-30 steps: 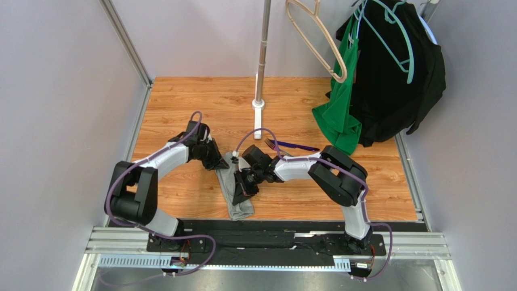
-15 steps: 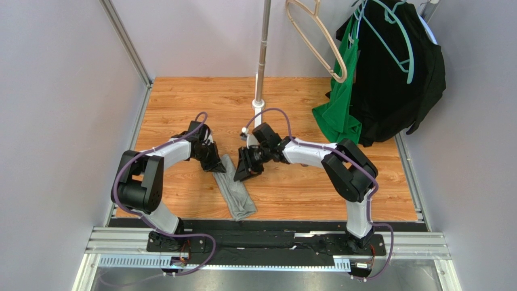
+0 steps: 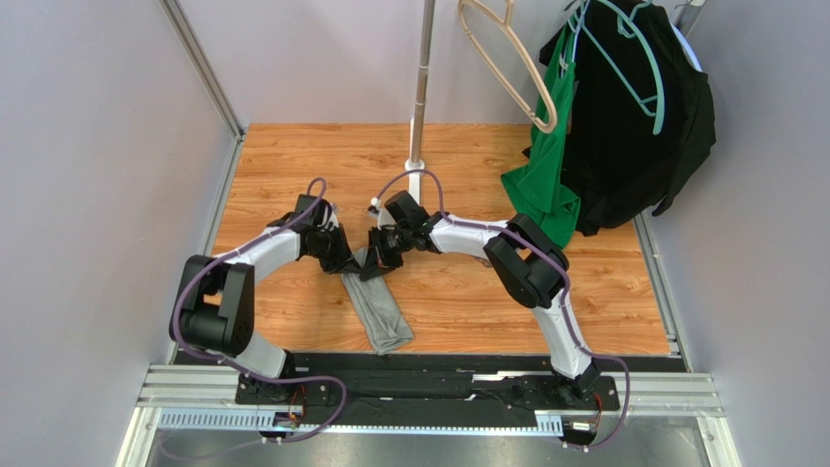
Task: Fold the napkin into a case and place the utensils inside
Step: Grasp the top corner of the smaller rectangle folded napkin from the folded napkin.
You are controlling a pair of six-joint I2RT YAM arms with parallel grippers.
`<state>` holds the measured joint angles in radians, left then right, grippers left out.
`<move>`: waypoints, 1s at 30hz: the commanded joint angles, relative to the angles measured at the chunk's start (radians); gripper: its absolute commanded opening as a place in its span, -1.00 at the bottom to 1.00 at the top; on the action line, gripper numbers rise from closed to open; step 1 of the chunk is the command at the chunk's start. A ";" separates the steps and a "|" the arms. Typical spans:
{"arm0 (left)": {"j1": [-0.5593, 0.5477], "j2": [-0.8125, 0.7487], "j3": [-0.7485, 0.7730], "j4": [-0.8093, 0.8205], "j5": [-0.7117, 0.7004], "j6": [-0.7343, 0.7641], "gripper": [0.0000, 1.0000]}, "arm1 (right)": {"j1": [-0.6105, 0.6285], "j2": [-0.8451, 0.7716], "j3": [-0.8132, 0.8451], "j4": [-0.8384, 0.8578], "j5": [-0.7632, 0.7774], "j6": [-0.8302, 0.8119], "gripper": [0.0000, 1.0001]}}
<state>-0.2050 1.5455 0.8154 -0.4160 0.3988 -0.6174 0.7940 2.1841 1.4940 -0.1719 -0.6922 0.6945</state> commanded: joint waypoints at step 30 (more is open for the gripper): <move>0.006 0.054 0.228 -0.234 -0.253 0.125 -0.27 | 0.021 0.100 0.038 0.135 -0.027 0.126 -1.00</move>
<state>-0.2016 1.6131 1.0241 -0.6693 0.1005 -0.5068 0.8112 2.2707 1.4918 -0.0628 -0.7124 0.8158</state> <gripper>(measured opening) 0.347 0.006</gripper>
